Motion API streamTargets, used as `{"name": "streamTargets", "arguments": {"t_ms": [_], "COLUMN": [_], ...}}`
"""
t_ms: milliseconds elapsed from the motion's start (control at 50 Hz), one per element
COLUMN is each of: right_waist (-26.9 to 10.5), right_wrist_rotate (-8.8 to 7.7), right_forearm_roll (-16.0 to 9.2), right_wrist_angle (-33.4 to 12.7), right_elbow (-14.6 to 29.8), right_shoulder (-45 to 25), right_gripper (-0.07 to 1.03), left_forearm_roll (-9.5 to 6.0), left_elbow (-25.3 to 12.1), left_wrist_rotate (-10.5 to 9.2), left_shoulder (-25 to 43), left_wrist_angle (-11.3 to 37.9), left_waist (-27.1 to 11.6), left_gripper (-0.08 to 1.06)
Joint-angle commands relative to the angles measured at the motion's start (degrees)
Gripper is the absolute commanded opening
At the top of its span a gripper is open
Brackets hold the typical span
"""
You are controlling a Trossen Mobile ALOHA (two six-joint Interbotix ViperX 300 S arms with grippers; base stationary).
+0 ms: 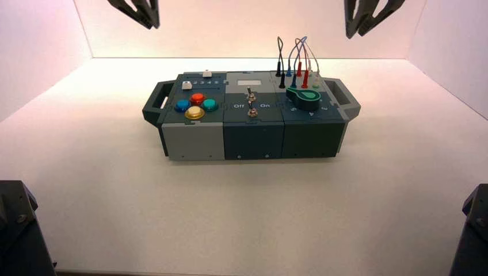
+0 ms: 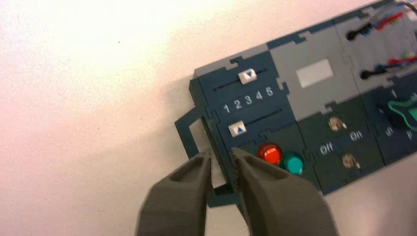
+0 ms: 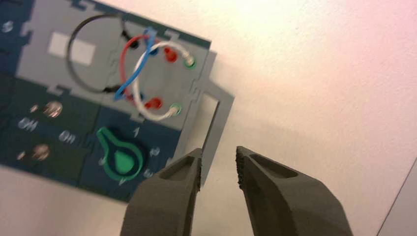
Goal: Move the box closer.
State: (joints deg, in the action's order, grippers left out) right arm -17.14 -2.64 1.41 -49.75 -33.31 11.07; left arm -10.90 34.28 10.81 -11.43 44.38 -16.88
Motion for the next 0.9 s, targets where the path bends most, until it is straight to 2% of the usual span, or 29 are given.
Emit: {"name": "streamTargets", "arguments": {"t_ms": [20, 60, 120, 140, 180, 200, 260, 320, 400, 460, 900], "right_waist": [-0.3, -0.3, -0.3, -0.2, -0.3, -0.3, -0.2, -0.2, -0.6, -0.8, -0.6], "right_wrist_rotate": [-5.54, -6.94, -10.11, -10.63, -12.83, -13.45, -16.7, -18.72, -18.98, -18.98, -19.07], "right_forearm_roll": [-6.8, -8.3, -11.6, -12.0, -13.4, -13.7, -14.5, -14.5, -15.8, -16.4, -16.3], "right_wrist_angle": [-1.0, -0.6, 0.8, 1.1, 2.1, 2.3, 3.2, 3.5, 4.0, 4.0, 5.5], "right_elbow": [-1.3, -2.0, -3.6, -3.9, -4.7, -5.0, -6.3, -7.4, -8.4, -8.8, -10.5], "right_shoulder": [3.7, 4.2, 5.4, 5.6, 6.5, 6.8, 7.9, 8.8, 9.8, 10.1, 10.7], "right_gripper": [0.15, 0.11, 0.03, 0.02, -0.02, -0.02, -0.02, -0.02, -0.02, -0.02, -0.02], "left_forearm_roll": [-0.7, -0.97, -1.23, -1.41, -1.58, -1.67, -2.46, -3.78, -4.92, -5.01, -4.92], "left_elbow": [-1.5, -1.3, -1.1, -1.0, -0.8, -0.7, -0.4, 0.1, 1.2, 1.9, 2.8], "left_wrist_rotate": [2.81, 3.52, 5.19, 5.98, 7.38, 8.26, 9.93, 11.87, 13.54, 14.24, 14.59], "left_shoulder": [-1.5, -1.1, -0.4, 0.0, 0.6, 0.9, 1.4, 1.5, 1.4, 1.4, 1.5], "left_wrist_angle": [2.0, 1.8, 1.6, 1.4, 1.1, 1.0, 0.5, -0.6, -2.5, -3.4, -5.9], "left_waist": [0.1, 0.1, 0.1, 0.1, 0.1, 0.0, 0.1, 0.1, 0.1, 0.1, 0.1], "left_gripper": [-0.03, -0.03, -0.03, -0.03, -0.03, -0.03, -0.03, -0.03, -0.03, -0.03, -0.03]}}
